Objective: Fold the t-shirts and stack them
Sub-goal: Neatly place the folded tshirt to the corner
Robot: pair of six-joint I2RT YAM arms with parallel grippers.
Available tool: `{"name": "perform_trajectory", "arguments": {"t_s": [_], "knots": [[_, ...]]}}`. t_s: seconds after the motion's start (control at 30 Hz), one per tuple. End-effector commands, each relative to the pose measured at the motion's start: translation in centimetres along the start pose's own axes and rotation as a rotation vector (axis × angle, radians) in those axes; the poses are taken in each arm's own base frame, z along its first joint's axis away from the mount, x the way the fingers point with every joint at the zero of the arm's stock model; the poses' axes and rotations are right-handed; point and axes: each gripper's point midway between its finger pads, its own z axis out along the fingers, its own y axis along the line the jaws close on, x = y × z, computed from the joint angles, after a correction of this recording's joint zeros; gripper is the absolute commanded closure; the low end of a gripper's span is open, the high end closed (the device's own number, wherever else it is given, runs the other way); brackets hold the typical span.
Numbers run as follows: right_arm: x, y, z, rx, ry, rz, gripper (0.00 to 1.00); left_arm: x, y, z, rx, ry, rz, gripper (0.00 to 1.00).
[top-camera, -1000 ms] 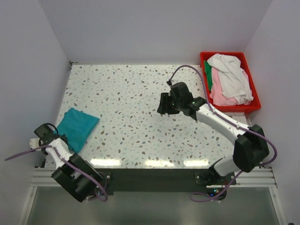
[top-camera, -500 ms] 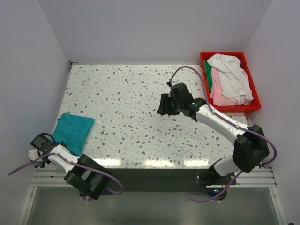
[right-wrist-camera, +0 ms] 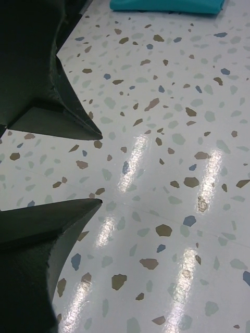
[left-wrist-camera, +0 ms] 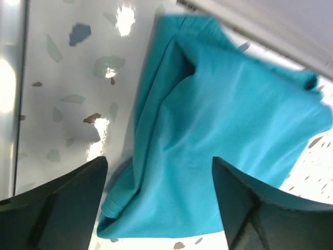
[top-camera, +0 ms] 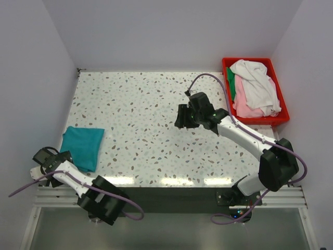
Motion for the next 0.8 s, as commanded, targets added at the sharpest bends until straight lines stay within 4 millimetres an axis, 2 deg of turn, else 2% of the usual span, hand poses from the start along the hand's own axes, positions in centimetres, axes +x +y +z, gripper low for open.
{"name": "perform_trajectory", "arguments": {"t_s": [0.0, 0.03, 0.1, 0.13, 0.23, 0.3, 0.37, 0.4, 0.47, 0.5, 0.57, 0.6, 0.67, 0.7, 0.77], "knots": [[-0.4, 0.8, 0.0, -0.034, -0.020, -0.027, 0.48, -2.5, -0.9, -2.3, -0.055, -0.092, 0.044, 0.12], [-0.3, 0.8, 0.1, -0.035, -0.016, -0.026, 0.48, -3.8, -1.9, -3.3, -0.046, -0.144, 0.051, 0.07], [-0.1, 0.9, 0.3, -0.035, -0.008, -0.028, 0.48, -4.3, -2.7, -4.4, -0.038, -0.173, 0.091, 0.04], [-0.1, 0.9, 0.3, -0.037, -0.007, -0.028, 0.48, -5.3, -3.7, -5.4, -0.023, -0.220, 0.098, 0.02], [0.1, 1.0, 0.6, -0.035, -0.001, -0.029, 0.48, -6.2, -5.9, -7.1, 0.035, -0.265, 0.160, 0.02], [0.1, 0.9, 0.8, -0.031, 0.002, -0.030, 0.48, -5.7, -7.9, -7.5, 0.116, -0.256, 0.248, 0.04], [0.4, 0.9, 1.0, -0.026, 0.010, -0.032, 0.48, -4.7, -9.4, -7.8, 0.199, -0.221, 0.343, 0.04], [0.3, 0.8, 0.9, -0.023, 0.007, -0.032, 0.48, -3.9, -11.2, -8.4, 0.290, -0.218, 0.390, 0.05], [0.2, 0.6, 1.1, -0.014, 0.005, -0.033, 0.48, -2.4, -12.6, -9.0, 0.374, -0.204, 0.462, 0.04], [0.2, 0.6, 1.2, -0.012, 0.004, -0.031, 0.48, -0.9, -13.1, -9.6, 0.413, -0.186, 0.509, 0.04], [0.4, 0.2, 1.5, 0.004, 0.009, -0.032, 0.48, 0.4, -13.5, -9.6, 0.441, -0.181, 0.561, 0.03], [0.4, 0.2, 1.5, 0.005, 0.010, -0.030, 0.48, 1.9, -13.9, -9.7, 0.475, -0.150, 0.605, 0.03], [0.5, -0.1, 1.7, 0.021, 0.014, -0.033, 0.48, 3.9, -13.6, -8.7, 0.485, -0.098, 0.659, 0.04], [0.5, -0.2, 1.8, 0.025, 0.011, -0.033, 0.48, 5.7, -13.4, -8.2, 0.485, -0.051, 0.705, 0.04], [0.3, -0.5, 1.7, 0.041, 0.006, -0.033, 0.48, 7.5, -12.9, -7.1, 0.477, -0.021, 0.758, 0.04]]}}
